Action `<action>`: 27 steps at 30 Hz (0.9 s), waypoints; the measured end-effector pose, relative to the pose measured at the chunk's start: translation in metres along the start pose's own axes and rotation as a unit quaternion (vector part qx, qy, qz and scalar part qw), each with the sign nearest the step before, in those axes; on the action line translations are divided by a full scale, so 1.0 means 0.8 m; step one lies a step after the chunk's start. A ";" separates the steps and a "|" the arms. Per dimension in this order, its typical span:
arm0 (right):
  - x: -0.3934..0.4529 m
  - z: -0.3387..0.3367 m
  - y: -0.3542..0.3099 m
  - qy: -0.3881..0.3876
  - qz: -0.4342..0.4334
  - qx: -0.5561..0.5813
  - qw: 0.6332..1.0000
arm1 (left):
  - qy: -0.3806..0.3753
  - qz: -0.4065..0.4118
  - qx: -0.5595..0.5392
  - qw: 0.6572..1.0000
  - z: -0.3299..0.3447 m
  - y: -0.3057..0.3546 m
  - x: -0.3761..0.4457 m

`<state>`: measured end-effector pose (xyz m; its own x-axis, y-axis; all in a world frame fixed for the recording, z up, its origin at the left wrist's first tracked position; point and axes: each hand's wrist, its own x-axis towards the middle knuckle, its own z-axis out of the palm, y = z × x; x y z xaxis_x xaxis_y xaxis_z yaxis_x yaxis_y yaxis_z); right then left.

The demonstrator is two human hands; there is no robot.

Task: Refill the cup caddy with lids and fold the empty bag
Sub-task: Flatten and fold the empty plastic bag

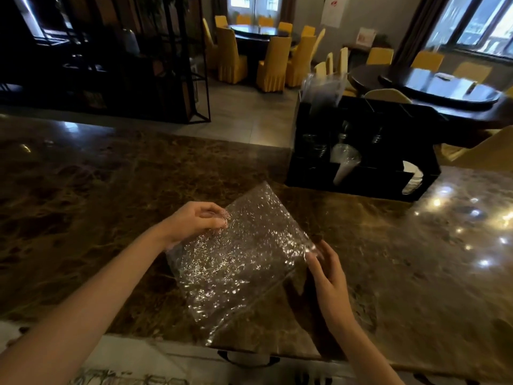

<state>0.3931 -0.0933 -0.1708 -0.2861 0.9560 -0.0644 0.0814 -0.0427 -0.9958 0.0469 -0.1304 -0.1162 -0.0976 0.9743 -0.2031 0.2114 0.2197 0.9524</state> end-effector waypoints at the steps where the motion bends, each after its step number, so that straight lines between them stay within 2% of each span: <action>1: 0.000 0.005 -0.002 -0.003 0.027 0.055 0.998 | 0.013 0.005 -0.031 0.999 0.000 -0.004 -0.002; 3: 0.004 0.015 -0.006 -0.020 0.065 0.138 0.988 | 0.041 0.010 -0.116 0.992 0.003 -0.009 -0.004; 5: 0.009 0.024 -0.011 -0.060 0.078 0.157 0.983 | 0.067 0.013 -0.195 0.979 0.008 -0.014 -0.005; 8: 0.016 0.034 -0.022 -0.115 0.057 0.088 0.988 | 0.090 0.014 -0.241 0.966 0.017 -0.020 -0.007; 11: 0.026 0.039 -0.031 -0.109 0.025 0.056 0.992 | 0.108 0.011 -0.258 0.960 0.025 -0.024 -0.009; 15: 0.039 0.033 -0.037 -0.100 0.014 0.043 0.994 | 0.108 -0.017 -0.220 0.969 0.021 -0.033 -0.015; 21: 0.053 0.018 -0.041 -0.148 0.028 0.008 0.989 | 0.077 -0.022 -0.146 0.986 0.007 -0.039 -0.021; 27: 0.060 0.009 -0.041 -0.174 0.006 0.005 0.985 | 0.064 -0.024 -0.127 0.990 0.001 -0.046 -0.019</action>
<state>0.3698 -0.0484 -0.1421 -0.5954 0.7980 -0.0933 0.0773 -0.0588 -0.9953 0.0418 -0.1533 -0.1481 -0.2284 0.9450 -0.2342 -0.0455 0.2300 0.9721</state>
